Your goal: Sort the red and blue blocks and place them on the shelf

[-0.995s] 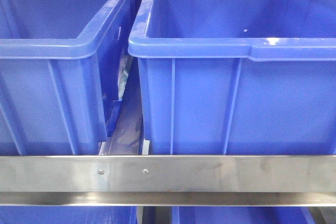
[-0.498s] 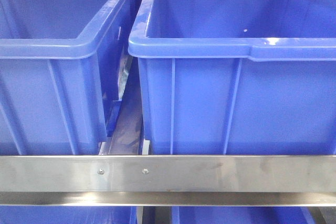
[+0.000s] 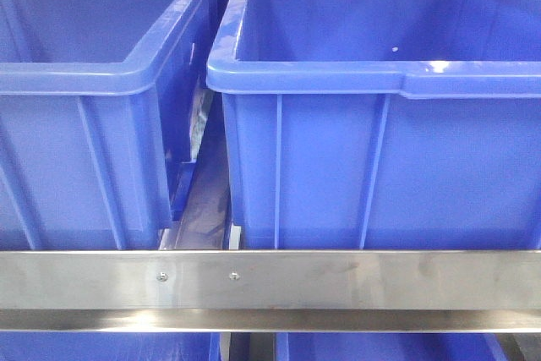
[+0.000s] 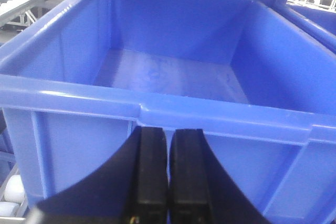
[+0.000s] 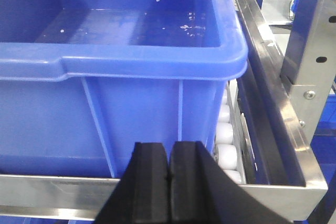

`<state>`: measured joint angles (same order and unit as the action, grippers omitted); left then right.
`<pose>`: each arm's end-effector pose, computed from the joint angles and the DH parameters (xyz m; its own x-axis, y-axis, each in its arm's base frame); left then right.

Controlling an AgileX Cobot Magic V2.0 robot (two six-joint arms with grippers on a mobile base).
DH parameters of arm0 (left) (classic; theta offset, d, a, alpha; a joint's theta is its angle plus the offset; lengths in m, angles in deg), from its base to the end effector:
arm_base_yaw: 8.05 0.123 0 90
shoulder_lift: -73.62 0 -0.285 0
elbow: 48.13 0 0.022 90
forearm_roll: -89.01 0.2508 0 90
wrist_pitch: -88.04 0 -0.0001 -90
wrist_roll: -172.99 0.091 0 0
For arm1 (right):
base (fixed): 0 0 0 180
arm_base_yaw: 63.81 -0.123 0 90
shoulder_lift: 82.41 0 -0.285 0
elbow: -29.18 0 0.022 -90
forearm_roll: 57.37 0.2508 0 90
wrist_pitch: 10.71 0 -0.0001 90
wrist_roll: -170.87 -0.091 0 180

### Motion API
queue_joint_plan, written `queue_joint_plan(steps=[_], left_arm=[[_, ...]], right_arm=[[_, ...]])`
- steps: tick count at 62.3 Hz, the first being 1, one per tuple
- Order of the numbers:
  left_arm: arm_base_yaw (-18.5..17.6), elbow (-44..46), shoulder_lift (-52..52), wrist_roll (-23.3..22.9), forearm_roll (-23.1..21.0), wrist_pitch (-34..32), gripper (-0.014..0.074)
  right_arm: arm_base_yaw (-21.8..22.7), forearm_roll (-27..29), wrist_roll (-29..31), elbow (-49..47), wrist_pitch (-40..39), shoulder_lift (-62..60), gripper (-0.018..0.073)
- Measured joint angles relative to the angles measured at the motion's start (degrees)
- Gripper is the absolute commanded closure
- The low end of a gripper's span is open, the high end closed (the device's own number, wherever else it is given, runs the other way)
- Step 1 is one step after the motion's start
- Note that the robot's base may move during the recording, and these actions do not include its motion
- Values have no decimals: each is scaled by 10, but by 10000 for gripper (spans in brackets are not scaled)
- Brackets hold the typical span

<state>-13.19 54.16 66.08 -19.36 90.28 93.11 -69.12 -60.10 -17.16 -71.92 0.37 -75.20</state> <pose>0.0564 -0.0049 0.2025 -0.0223 -0.1910 -0.9813 0.0849 0.9777 -0.1923 0.0561 0.0044 0.1863 -0.1317 0.0814 -0.9879 -0.0715 0.9932 0.0914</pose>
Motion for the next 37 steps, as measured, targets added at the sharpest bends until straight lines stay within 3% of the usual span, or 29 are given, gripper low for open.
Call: queue_joint_plan(steps=[37], left_arm=[[0, 0, 0, 0, -18, 0, 473]], right_arm=[[0, 0, 0, 0, 0, 0, 501]])
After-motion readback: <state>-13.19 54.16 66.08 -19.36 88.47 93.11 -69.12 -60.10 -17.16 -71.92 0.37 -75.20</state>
